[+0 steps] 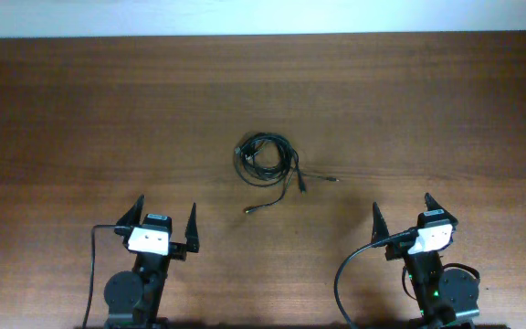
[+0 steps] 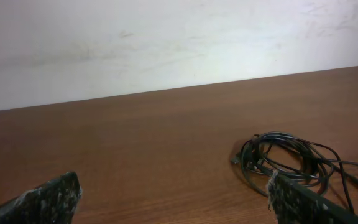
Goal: Untangle cables
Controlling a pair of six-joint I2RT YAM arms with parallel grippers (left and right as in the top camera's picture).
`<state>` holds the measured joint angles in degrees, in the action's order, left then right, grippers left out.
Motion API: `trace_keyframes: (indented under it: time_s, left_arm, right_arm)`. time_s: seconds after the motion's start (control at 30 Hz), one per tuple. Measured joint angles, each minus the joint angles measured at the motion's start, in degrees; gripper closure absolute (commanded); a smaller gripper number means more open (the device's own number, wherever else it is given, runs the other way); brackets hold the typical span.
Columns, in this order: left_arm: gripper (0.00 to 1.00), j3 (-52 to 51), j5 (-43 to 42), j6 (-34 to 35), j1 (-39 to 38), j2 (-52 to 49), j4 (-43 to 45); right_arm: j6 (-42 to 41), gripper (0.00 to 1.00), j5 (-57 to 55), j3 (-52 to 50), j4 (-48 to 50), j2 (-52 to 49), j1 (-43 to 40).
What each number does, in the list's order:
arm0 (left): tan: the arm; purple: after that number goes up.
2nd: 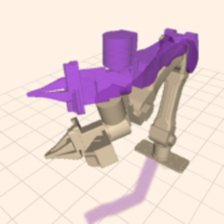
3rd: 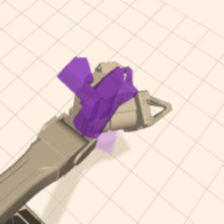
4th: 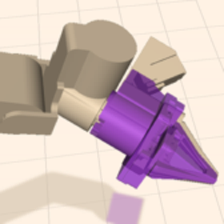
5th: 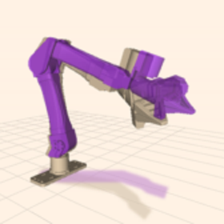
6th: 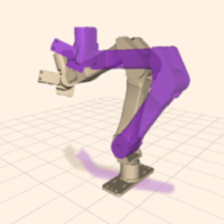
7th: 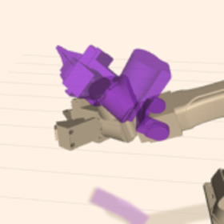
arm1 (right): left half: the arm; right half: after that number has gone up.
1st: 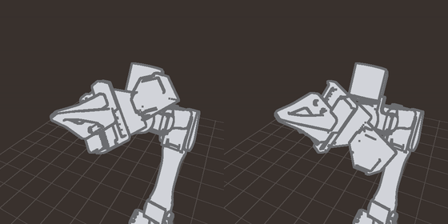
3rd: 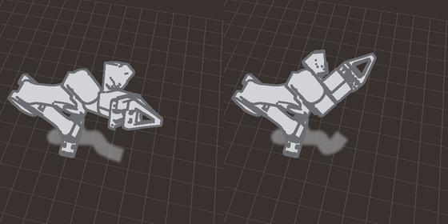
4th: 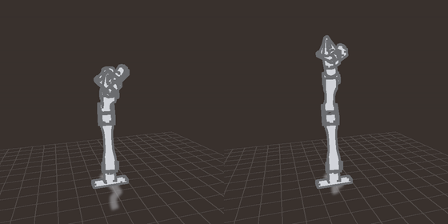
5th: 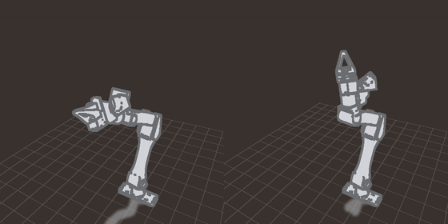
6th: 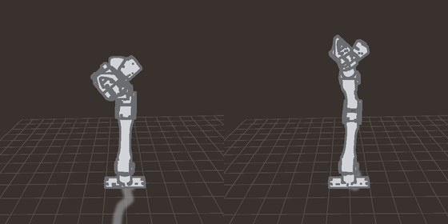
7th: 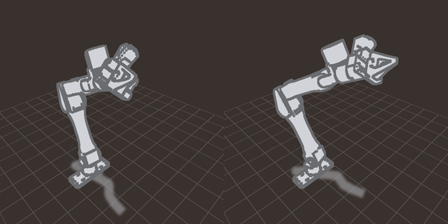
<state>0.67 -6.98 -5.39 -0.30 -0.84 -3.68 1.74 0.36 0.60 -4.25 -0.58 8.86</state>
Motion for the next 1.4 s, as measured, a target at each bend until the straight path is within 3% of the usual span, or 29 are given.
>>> trace_keyframes:
  time_s: [1.1,1.17,1.23,1.4]
  left_arm:
    - [0.01,0.33,-0.28,0.00,0.00,0.00,-0.13]
    - [0.01,3.50,-2.19,0.00,0.07,-0.04,-1.53]
    - [0.01,14.12,-4.70,-0.02,0.07,-0.02,-3.91]
    - [0.01,36.63,-8.35,0.02,0.07,0.26,-18.40]
  right_arm:
    - [-0.11,0.02,0.00,0.00,0.26,0.00,0.00]
    - [-0.20,0.02,0.85,0.04,0.35,0.00,0.00]
    - [-0.26,0.02,3.69,1.55,-0.26,-0.07,0.00]
    - [-0.24,0.02,12.68,18.86,-9.84,-0.26,0.00]
